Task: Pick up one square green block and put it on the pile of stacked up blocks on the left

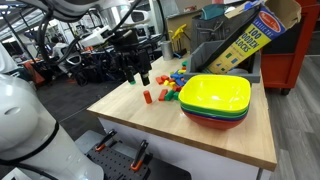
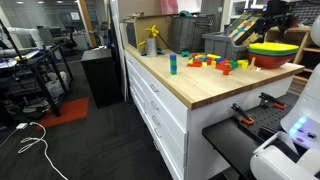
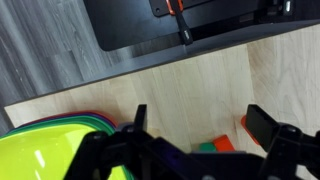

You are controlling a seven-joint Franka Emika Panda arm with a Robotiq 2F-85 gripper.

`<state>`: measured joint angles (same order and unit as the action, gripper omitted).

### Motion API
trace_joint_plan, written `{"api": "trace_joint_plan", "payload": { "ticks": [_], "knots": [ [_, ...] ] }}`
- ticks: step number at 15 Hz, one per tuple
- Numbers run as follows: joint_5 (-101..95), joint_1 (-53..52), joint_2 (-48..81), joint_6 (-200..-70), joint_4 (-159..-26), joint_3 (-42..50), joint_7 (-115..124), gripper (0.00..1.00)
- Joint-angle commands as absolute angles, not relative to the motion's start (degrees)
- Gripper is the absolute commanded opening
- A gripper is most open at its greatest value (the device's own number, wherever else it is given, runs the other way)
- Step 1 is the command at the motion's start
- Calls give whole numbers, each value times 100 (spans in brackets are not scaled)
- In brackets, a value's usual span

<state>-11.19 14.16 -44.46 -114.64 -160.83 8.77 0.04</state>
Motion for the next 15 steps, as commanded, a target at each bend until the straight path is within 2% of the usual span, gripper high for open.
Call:
{"api": "trace_joint_plan", "payload": {
  "ticks": [1, 15],
  "knots": [
    [-1051, 1353, -4368, -11552, -16046, 820, 89, 100],
    [-280, 1111, -3056, -12281, -15486, 363, 1208, 100]
  ]
}}
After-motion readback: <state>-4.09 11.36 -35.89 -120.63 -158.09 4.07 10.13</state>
